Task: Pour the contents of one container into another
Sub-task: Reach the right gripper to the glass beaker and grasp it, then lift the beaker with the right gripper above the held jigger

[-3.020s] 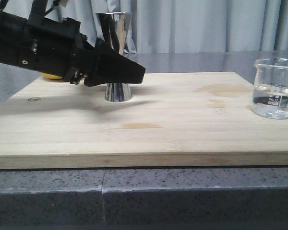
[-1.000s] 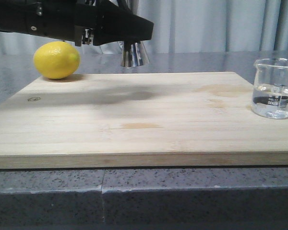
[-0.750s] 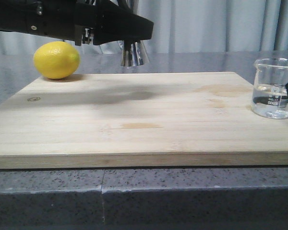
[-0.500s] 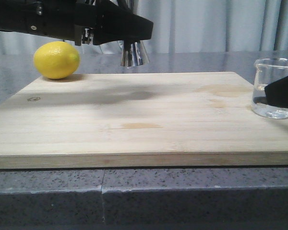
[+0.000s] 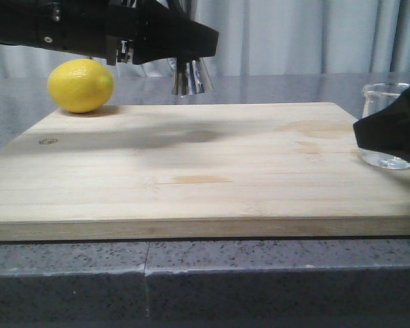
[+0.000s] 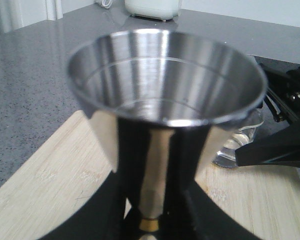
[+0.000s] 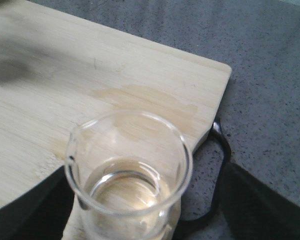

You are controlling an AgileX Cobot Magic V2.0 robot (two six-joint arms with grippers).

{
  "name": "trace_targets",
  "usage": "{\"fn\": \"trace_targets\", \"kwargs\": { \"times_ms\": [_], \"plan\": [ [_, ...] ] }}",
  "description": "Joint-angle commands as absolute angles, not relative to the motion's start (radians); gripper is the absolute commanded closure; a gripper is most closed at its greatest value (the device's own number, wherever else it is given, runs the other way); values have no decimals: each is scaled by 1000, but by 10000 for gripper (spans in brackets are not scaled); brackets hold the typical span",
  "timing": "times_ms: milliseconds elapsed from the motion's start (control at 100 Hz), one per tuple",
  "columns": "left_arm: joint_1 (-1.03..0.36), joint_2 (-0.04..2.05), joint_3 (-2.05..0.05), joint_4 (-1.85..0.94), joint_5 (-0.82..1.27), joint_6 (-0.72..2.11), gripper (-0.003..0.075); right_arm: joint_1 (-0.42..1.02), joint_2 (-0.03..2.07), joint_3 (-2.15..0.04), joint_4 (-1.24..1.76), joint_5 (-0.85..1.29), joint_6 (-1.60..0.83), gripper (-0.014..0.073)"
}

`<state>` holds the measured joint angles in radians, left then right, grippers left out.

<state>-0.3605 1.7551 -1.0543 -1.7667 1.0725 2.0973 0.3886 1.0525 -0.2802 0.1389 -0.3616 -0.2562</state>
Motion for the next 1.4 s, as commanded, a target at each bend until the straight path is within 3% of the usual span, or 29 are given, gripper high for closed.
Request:
{"fn": "trace_targets", "kwargs": {
  "times_ms": [0,490,740,1190,1390],
  "plan": [
    [-358,1712,-1085,-1849,1142,2091,739,390,1057,-304,138,-465,-259,50],
    [-358,1712,-1085,-1849,1137,2091,739,390,1093,-304,138,-499,-259,58],
    [-358,1712,-1085,-1849,1137,2089,739,390,1093,-304,138,-491,-259,239],
    [-358,1712,-1085,-1849,1137,2090,739,393,1093,-304,138,-457,-259,464],
    [-358,1712,-1085,-1849,1137,2090,739,430,1093,-304,138,-501,-259,485]
  ]
}}
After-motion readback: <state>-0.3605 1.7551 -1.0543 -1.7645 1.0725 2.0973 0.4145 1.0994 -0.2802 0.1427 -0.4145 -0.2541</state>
